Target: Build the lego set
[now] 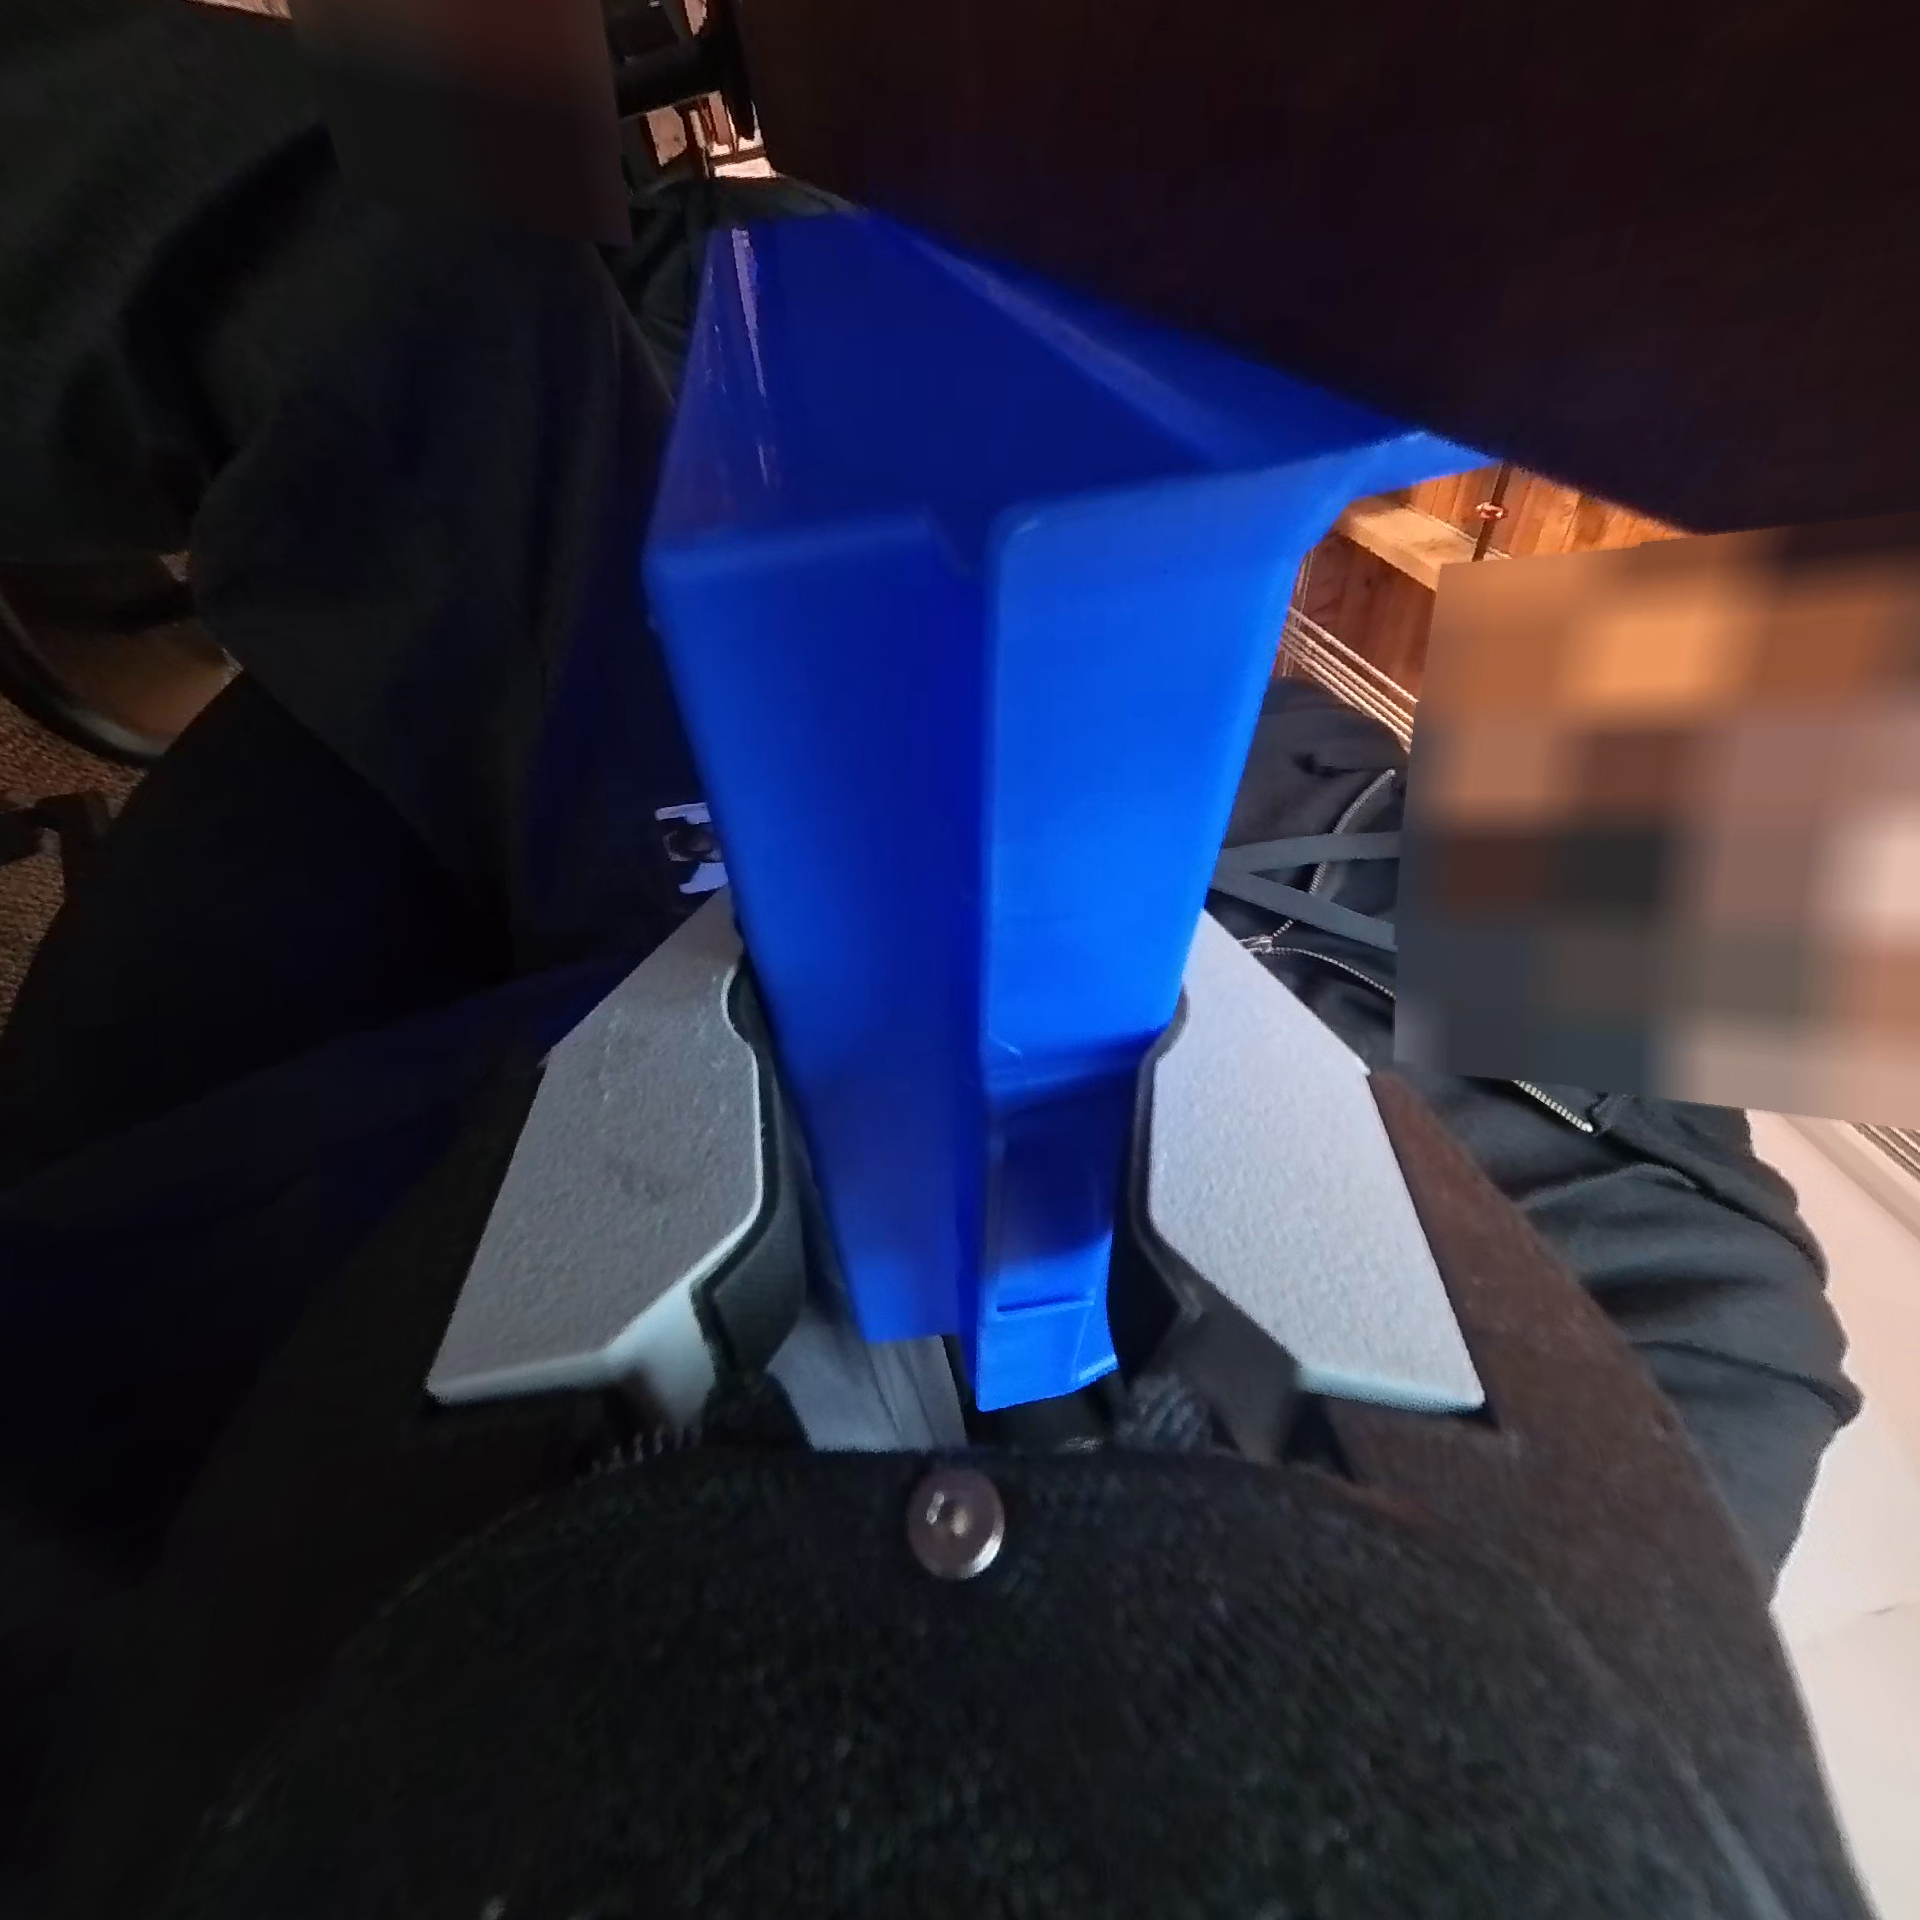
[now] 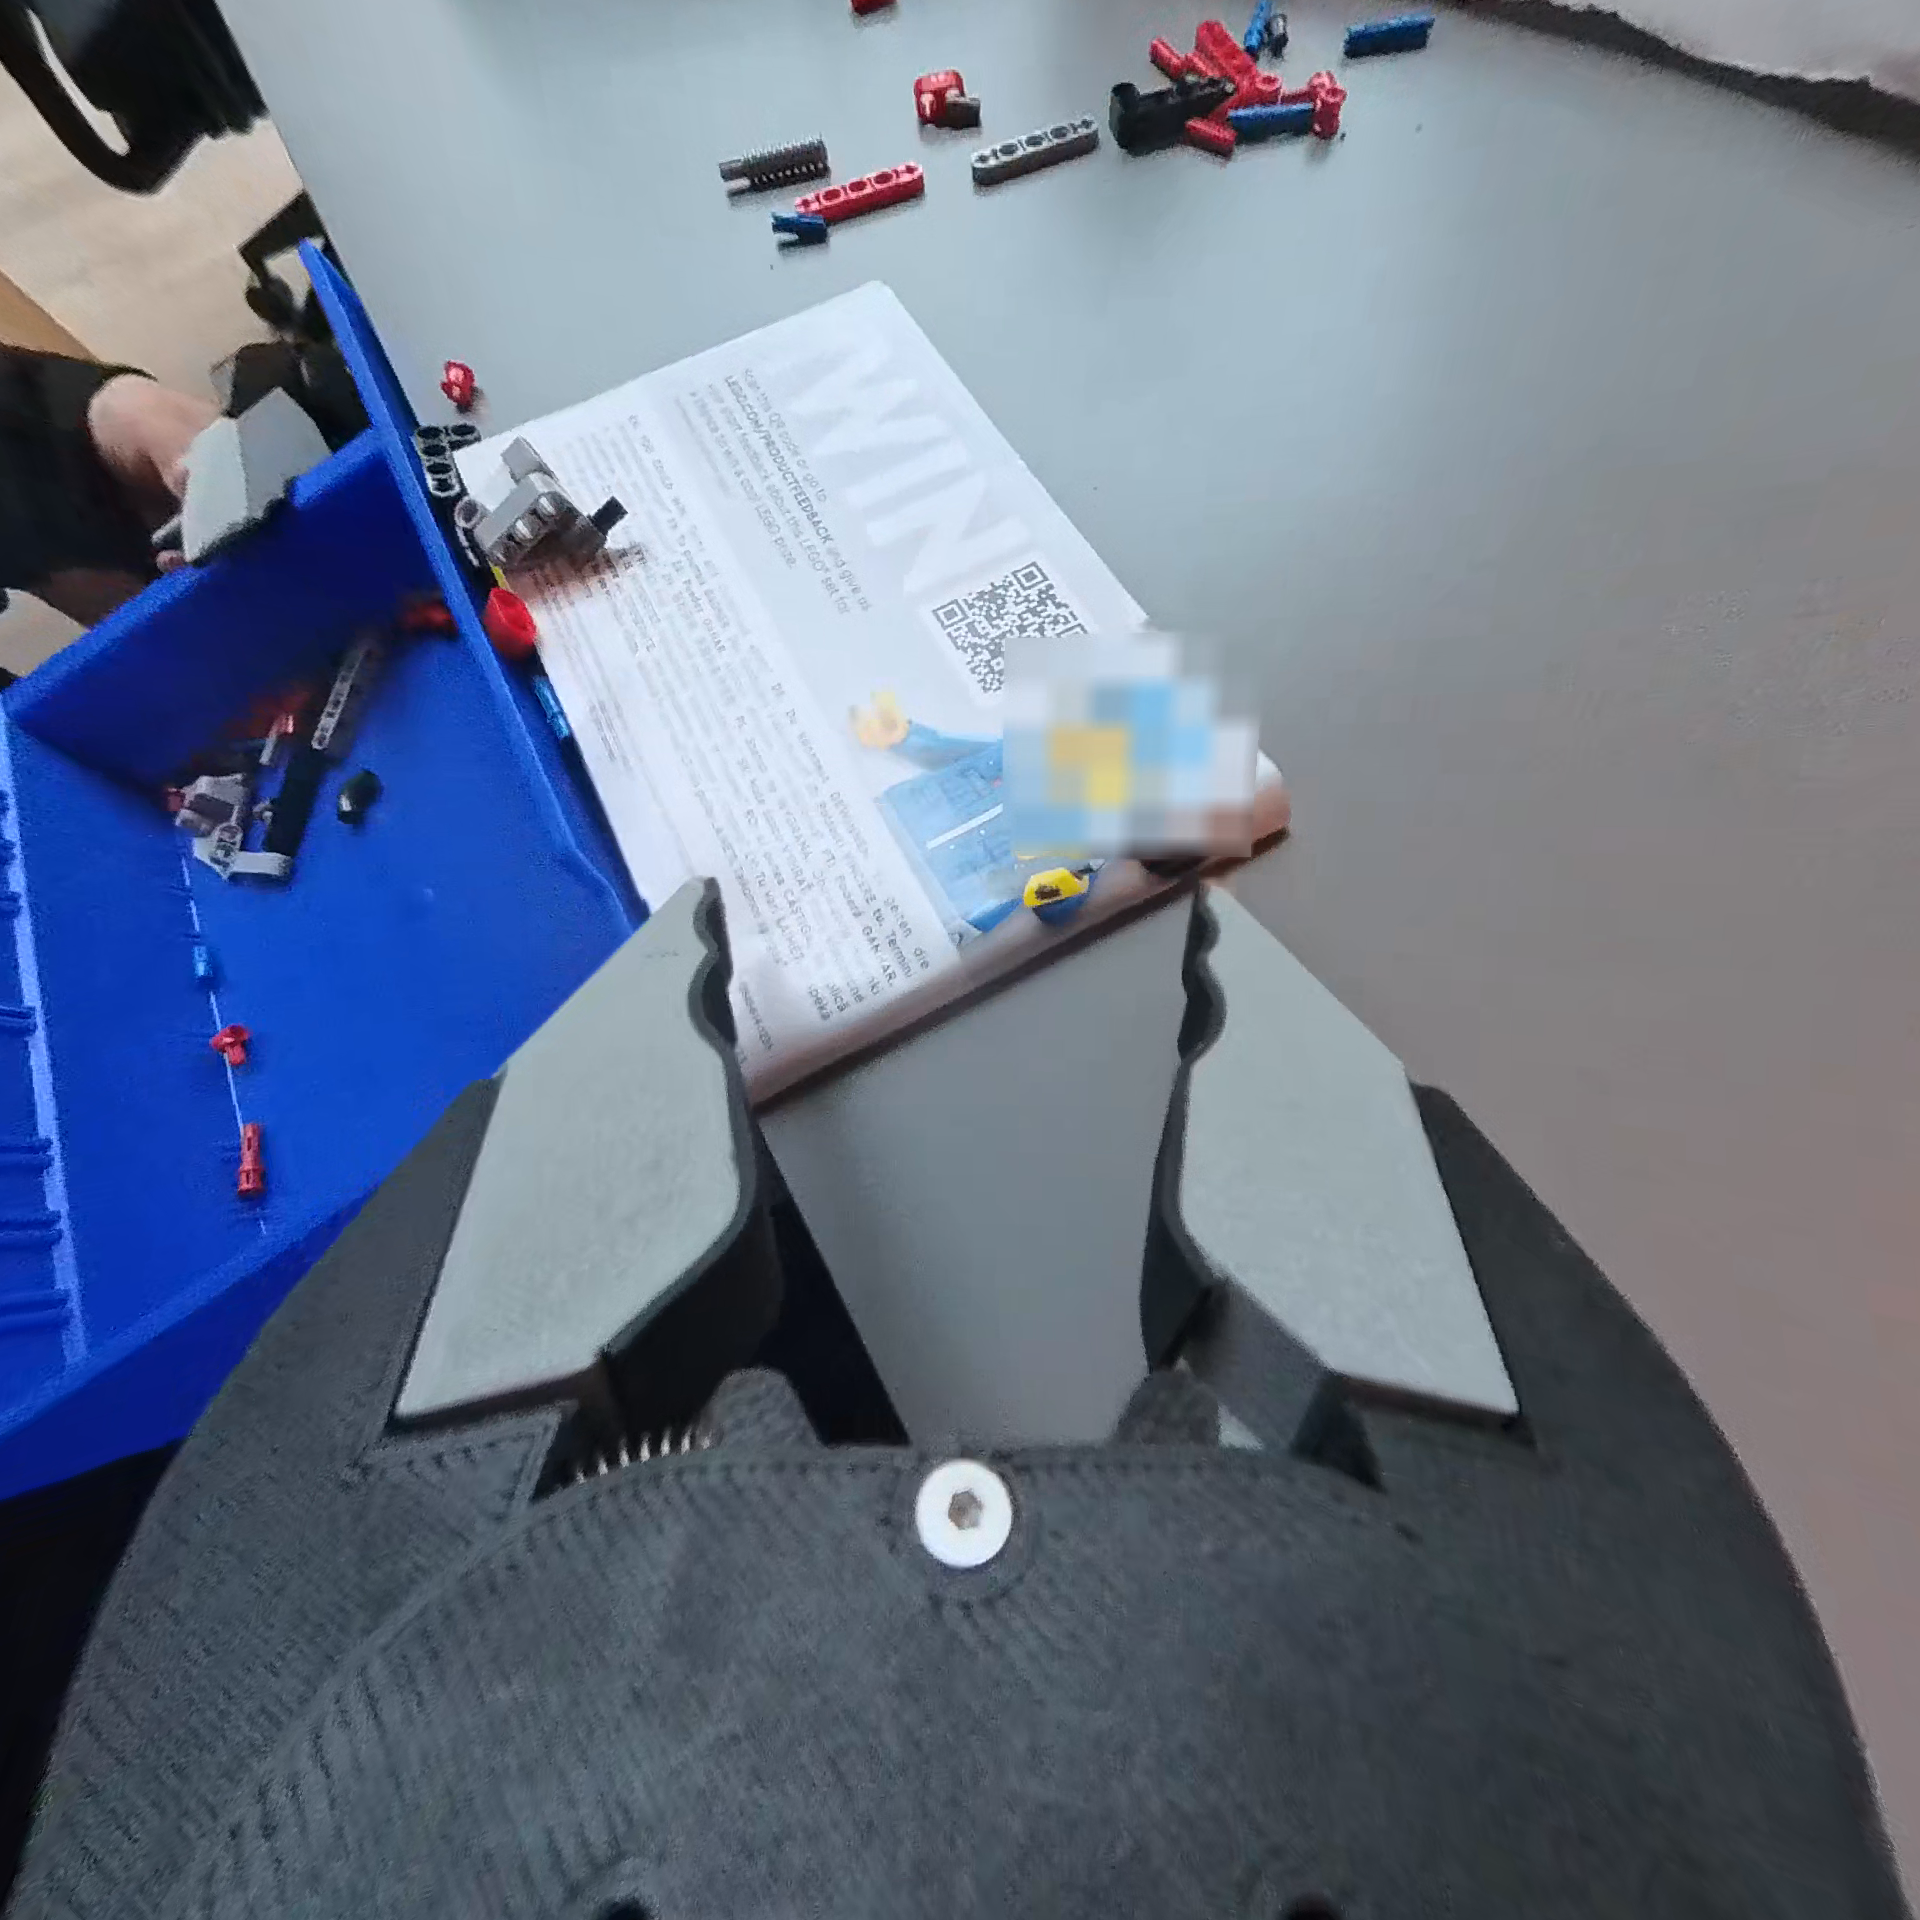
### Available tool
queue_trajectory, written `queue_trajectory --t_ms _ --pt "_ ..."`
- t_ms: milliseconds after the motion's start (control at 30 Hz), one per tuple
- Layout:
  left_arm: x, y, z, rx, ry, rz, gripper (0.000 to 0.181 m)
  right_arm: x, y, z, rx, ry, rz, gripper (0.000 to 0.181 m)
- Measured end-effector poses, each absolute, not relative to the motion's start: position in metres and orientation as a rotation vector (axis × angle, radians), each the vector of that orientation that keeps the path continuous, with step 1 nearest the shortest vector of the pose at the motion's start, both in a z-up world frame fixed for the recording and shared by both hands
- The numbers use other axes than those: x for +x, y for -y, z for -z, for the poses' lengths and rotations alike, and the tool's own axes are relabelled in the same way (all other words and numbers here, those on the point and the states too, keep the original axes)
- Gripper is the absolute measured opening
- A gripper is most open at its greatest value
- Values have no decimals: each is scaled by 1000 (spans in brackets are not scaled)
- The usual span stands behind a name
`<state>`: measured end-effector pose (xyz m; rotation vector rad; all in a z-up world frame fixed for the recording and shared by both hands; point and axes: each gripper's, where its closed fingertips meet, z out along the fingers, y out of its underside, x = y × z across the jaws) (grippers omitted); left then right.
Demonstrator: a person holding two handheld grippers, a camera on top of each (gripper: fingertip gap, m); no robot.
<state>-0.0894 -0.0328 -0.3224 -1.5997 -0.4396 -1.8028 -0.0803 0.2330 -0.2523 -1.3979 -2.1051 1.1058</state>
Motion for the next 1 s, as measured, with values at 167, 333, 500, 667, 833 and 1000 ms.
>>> queue_trajectory --t_ms 167,333,500,667,833,1000 --pt "-89 32 322 -1601 444 1799 70 -43 -217 232 -1371 1985 -1308 65" --pt "-89 32 322 -1605 437 1800 70 0 -207 252 -1311 2039 -1370 63" --pt "-89 32 322 -1606 441 1804 70 -6 -231 247 -1153 2029 -1262 60" --pt "-87 31 322 -1612 425 1811 70 -45 -226 230 -886 2240 -1036 70" --pt "-87 31 322 -1611 426 1815 70 -72 -213 261 -718 2503 -882 26" --pt "-88 31 322 -1612 420 1807 70 -92 -220 265 -788 2508 -932 0"
